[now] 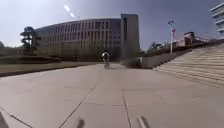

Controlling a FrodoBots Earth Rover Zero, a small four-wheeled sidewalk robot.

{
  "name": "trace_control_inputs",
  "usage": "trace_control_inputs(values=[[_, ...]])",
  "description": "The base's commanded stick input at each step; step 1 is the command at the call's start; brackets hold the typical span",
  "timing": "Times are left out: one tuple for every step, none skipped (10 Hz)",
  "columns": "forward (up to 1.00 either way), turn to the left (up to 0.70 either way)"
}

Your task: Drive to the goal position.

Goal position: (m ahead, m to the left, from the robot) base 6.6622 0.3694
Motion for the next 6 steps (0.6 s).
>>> trace_control_inputs(values=[[0.70, 0.00], [0.70, 0.00], [0.70, 0.00], [0.70, 0.00], [0.70, 0.00], [0.70, 0.00]])
